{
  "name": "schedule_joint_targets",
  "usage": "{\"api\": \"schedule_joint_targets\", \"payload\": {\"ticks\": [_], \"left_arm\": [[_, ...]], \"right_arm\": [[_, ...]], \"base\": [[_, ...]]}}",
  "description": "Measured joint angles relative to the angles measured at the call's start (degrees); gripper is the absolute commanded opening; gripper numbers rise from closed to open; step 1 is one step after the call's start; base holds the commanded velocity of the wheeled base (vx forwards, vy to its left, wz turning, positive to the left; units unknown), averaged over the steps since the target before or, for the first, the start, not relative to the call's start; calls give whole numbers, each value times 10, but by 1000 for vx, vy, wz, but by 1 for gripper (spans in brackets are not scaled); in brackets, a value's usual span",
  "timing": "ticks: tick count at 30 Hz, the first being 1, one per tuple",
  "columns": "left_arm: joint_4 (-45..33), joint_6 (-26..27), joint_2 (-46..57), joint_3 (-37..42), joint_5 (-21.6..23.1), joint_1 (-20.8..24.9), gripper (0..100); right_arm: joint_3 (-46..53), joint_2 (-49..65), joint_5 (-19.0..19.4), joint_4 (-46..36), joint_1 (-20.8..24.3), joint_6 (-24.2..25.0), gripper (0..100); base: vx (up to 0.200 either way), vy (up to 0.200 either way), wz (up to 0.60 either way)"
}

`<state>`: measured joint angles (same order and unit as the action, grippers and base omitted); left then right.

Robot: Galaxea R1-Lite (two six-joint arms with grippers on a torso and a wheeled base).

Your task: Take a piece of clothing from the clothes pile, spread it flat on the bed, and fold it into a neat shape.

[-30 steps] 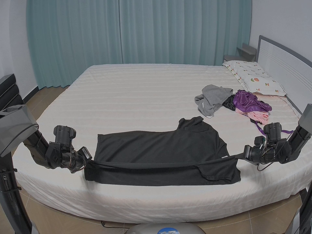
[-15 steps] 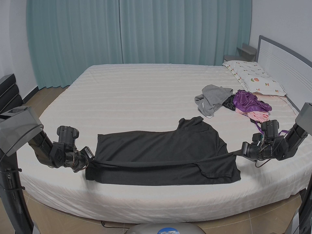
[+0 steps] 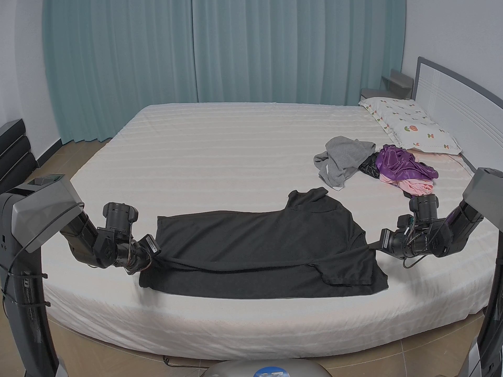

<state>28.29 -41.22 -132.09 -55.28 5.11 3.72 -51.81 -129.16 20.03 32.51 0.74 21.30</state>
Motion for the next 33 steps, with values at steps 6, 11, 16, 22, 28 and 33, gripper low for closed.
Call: {"api": "schedule_joint_targets", "payload": {"ticks": [6, 11, 16, 22, 28, 33], "left_arm": [[0, -17, -7, -8, -2, 2, 100], [1, -30, -7, -9, 0, 0, 100], [4, -49, 4, -2, 4, -8, 100], [6, -94, 24, 6, 6, -17, 100], [6, -102, 35, 15, 7, -22, 100], [6, -101, 42, 30, 13, -21, 100]], "right_arm": [[-8, -14, 0, 1, 1, 1, 100], [0, -9, 5, 7, 2, 27, 100], [17, 8, 10, 10, 2, 71, 100], [39, 26, 12, 13, 14, 156, 100], [75, 31, 14, 57, 21, 171, 100], [110, 31, 20, 117, 19, 174, 100]], "base": [[0, 0, 0], [0, 0, 0], [0, 0, 0], [100, 0, 0], [200, 0, 0], [0, 0, 0]]}}
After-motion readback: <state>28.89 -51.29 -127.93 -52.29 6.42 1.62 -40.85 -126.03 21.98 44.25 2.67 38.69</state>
